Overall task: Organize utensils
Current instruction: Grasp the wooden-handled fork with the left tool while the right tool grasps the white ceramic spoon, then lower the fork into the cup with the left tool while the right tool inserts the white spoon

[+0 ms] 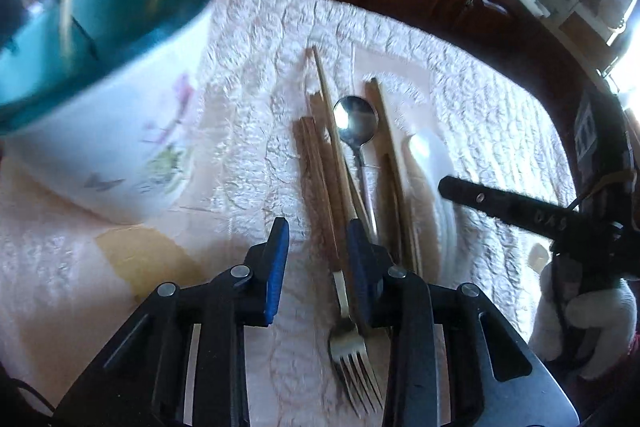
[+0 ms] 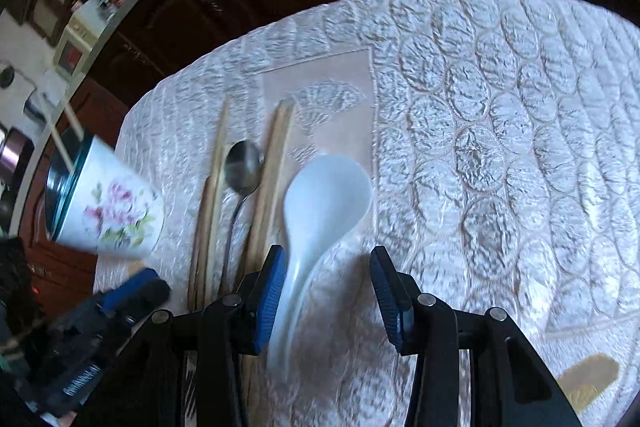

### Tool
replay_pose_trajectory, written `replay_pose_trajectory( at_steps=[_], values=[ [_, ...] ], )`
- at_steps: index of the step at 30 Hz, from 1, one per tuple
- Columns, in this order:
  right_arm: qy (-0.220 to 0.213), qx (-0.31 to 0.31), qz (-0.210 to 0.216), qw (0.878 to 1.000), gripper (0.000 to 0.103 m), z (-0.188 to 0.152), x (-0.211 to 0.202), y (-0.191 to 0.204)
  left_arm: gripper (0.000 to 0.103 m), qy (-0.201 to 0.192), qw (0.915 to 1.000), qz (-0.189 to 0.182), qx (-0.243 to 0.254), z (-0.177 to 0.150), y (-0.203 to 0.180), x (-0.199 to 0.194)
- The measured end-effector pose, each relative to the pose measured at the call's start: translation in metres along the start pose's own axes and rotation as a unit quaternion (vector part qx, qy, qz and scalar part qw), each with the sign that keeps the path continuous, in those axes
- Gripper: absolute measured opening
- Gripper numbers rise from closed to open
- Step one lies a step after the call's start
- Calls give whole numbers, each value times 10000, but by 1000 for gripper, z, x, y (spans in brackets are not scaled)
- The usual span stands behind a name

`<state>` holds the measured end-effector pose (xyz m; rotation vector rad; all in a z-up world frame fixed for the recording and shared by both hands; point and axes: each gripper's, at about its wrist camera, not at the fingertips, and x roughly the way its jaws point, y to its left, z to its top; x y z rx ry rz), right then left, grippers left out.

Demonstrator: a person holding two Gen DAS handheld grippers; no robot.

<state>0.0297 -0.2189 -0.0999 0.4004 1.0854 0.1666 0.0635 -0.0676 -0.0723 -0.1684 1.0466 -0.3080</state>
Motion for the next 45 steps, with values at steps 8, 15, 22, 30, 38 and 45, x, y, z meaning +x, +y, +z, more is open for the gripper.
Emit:
replay_pose_trajectory(
  at_steps=[8,15,22,30,38,45],
  values=[
    [-62,336,252,9991,22,27,9,-20,15,223,9995,-157,-188,9,4,24],
    [-74,180,390,9991,5,21,-7,-25,8,282,9991,-263,-199,6,8,20],
    [373,-21,836,9958,3,-24,-32,-28,7,490,9986,-130,-168,-27,25,-12],
    [870,-162,1078,9902,18,-77,-41,-31,9,623,9979,-18,150,-54,24,-31],
    [898,-335,1185,9883,34,-58,-30,-25,26,533,9975,281,370,-23,14,-10],
    [887,-947,853,9879,7,-57,-31,-7,9,561,9967,258,527,-11,15,4]
  ],
)
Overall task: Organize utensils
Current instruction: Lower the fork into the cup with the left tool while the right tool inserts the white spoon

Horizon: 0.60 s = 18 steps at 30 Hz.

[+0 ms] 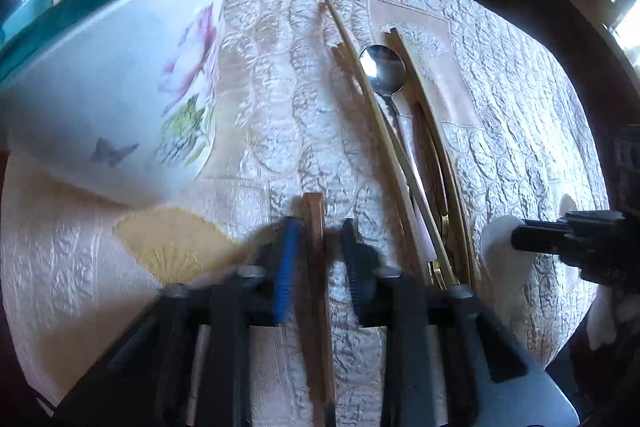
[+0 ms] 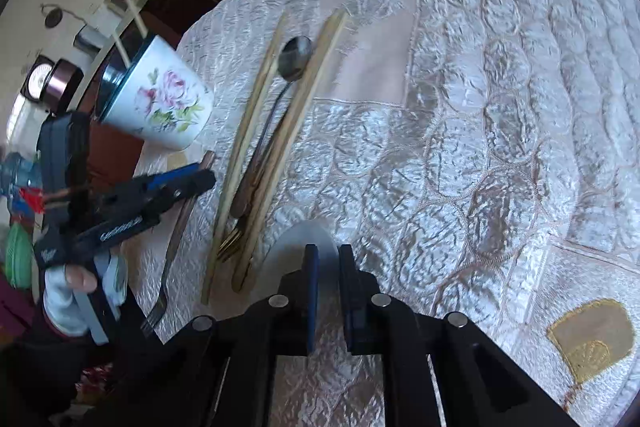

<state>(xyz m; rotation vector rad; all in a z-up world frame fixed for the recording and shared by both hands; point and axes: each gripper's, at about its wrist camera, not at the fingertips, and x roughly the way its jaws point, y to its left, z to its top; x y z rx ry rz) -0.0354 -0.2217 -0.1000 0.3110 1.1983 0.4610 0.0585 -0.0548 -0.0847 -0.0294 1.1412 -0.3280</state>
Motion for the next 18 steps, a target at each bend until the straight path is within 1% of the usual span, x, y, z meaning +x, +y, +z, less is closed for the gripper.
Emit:
replay_pose_trajectory(
  at_steps=[2,5,11,15,18],
  values=[
    [-126,-93,-21,9999,5,-1,-10,5,9,25,9998,-168,-111,-2,7,-7],
    [-370,-180,19,9992,3,0,-27,16,9,-117,9995,-269,-148,-8,14,-27],
    [-830,-481,37,9954,2,5,-61,45,9,-675,9959,-544,-238,-28,31,-100],
    [-1093,-652,64,9918,2,12,-75,65,9,-1076,9920,-575,-309,-41,45,-147],
    [-1241,-750,104,9894,2,17,-85,78,9,-1323,9890,-584,-321,-49,49,-176]
  ],
)
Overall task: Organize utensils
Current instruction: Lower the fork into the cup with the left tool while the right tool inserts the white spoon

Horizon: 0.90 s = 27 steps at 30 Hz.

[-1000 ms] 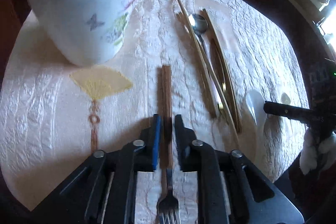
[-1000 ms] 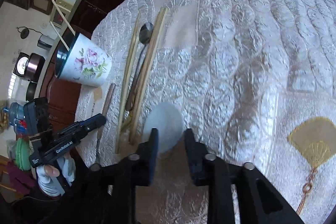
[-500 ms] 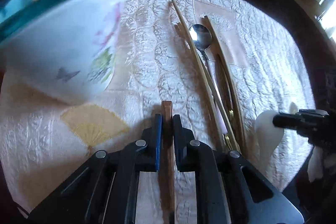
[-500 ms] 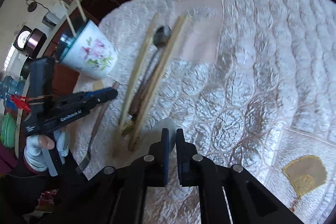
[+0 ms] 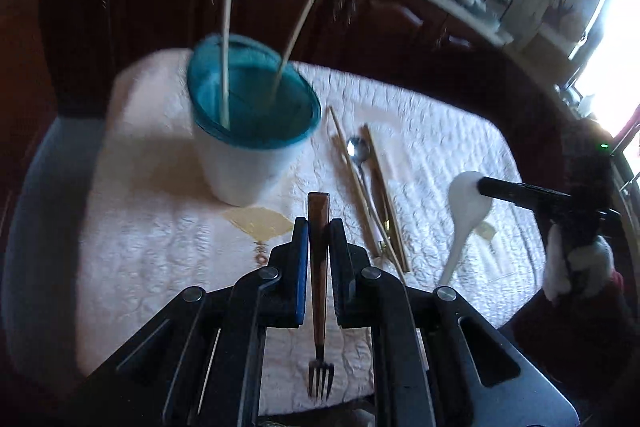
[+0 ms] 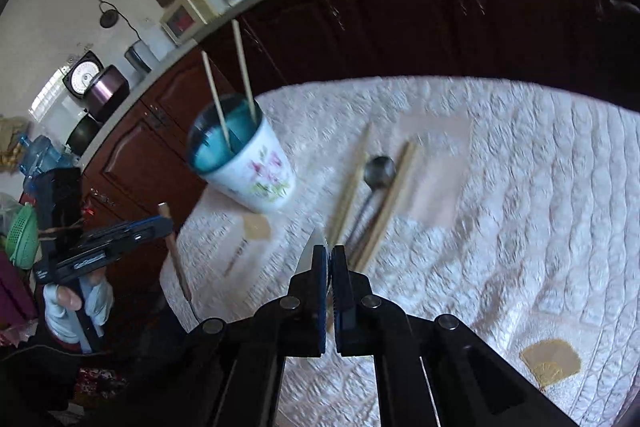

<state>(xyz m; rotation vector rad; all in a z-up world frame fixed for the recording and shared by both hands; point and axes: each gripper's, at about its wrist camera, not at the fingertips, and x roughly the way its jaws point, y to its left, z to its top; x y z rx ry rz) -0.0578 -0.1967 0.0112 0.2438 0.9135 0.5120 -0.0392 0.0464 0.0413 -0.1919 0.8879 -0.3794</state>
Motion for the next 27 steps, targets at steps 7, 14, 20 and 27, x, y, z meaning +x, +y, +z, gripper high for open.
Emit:
replay_pose_trajectory(
  at_steps=[7,14,20,27],
  values=[
    [-220,-77,74,9997,2,18,-5,22,9,-489,9988,7,61,10,2,-56],
    [-589,-307,122,9977,2,50,-17,51,9,-1105,9938,86,81,53,2,-98],
    [-857,-454,55,9953,2,86,-16,73,9,-1549,9874,279,173,91,1,-112],
    [-1135,-717,-177,9908,2,130,-5,99,9,-1737,9828,616,135,131,13,-94]
  ],
)
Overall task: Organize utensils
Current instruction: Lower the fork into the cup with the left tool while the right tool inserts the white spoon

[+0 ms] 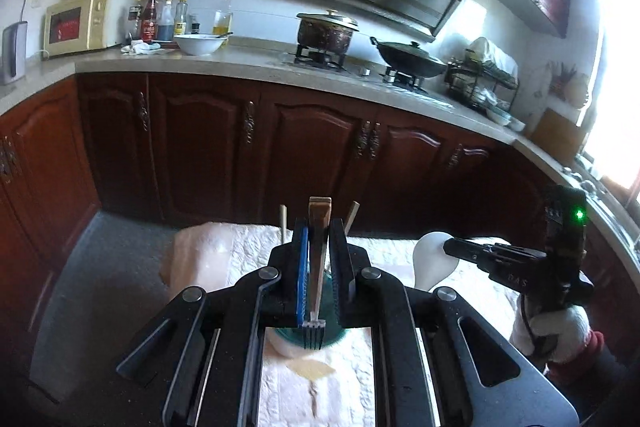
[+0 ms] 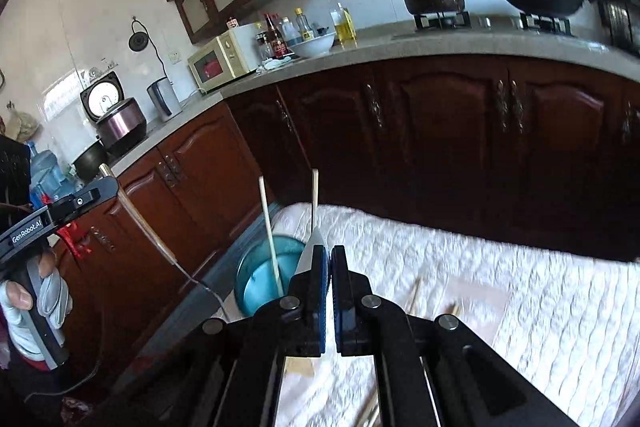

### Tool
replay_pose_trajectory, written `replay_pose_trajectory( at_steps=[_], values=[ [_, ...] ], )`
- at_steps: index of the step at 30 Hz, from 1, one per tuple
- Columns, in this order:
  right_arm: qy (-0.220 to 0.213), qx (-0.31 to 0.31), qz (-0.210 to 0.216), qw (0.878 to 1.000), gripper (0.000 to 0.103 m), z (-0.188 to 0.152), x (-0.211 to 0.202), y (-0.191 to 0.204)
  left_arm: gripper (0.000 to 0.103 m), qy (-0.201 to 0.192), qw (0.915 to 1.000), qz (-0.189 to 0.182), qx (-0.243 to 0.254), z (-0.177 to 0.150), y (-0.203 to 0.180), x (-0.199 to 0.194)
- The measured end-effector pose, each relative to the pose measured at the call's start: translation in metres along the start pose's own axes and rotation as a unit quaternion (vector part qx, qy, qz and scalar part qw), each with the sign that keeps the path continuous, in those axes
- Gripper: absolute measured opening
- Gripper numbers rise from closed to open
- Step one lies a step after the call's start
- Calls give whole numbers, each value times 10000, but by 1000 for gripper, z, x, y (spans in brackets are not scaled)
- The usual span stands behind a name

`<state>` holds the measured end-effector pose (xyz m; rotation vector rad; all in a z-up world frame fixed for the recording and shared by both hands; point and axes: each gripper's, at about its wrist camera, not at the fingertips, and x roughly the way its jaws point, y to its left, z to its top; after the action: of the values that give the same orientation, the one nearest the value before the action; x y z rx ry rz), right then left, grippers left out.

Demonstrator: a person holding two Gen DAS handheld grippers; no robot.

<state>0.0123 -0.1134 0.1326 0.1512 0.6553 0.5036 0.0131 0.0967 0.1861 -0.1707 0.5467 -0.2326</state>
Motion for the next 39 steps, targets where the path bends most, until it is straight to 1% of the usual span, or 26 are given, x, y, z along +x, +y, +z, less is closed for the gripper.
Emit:
replay_pose_trajectory(
  at_steps=[2,6,11,14,17,26,29,32,33,35,36,37,39],
  values=[
    [1,-36,-42,10000,2,7,11,4,9,45,10000,63,7,2,3,13],
    [-20,-128,-222,9997,2,14,36,9,9,166,9993,326,111,-1,6,39],
    [-5,-221,-453,9987,2,12,67,14,9,307,9981,514,172,-11,9,64],
    [58,-236,-499,9985,2,7,82,15,9,422,9971,588,226,-21,9,78],
    [222,-290,-475,9982,2,-2,97,17,9,572,9964,589,192,-32,11,89],
    [822,-362,-241,9957,2,-35,128,19,9,862,9942,636,0,-53,16,117],
    [1020,-373,-218,9938,2,-46,138,19,9,832,9942,677,-38,-56,15,118],
    [1129,-369,-135,9928,2,-49,141,19,9,831,9943,655,-101,-56,14,117],
    [1149,-352,-115,9927,3,-50,141,18,9,831,9944,648,-107,-56,14,116],
    [1132,-337,-130,9929,13,-50,139,16,10,822,9944,635,-169,-55,14,113],
    [1119,-315,-128,9931,25,-50,138,17,13,808,9945,629,-198,-55,14,111],
    [1091,-258,-89,9937,29,-50,135,16,15,787,9947,620,-223,-55,14,108],
    [1054,-174,-25,9943,29,-50,130,14,26,738,9950,619,-261,-54,15,103]
  ],
)
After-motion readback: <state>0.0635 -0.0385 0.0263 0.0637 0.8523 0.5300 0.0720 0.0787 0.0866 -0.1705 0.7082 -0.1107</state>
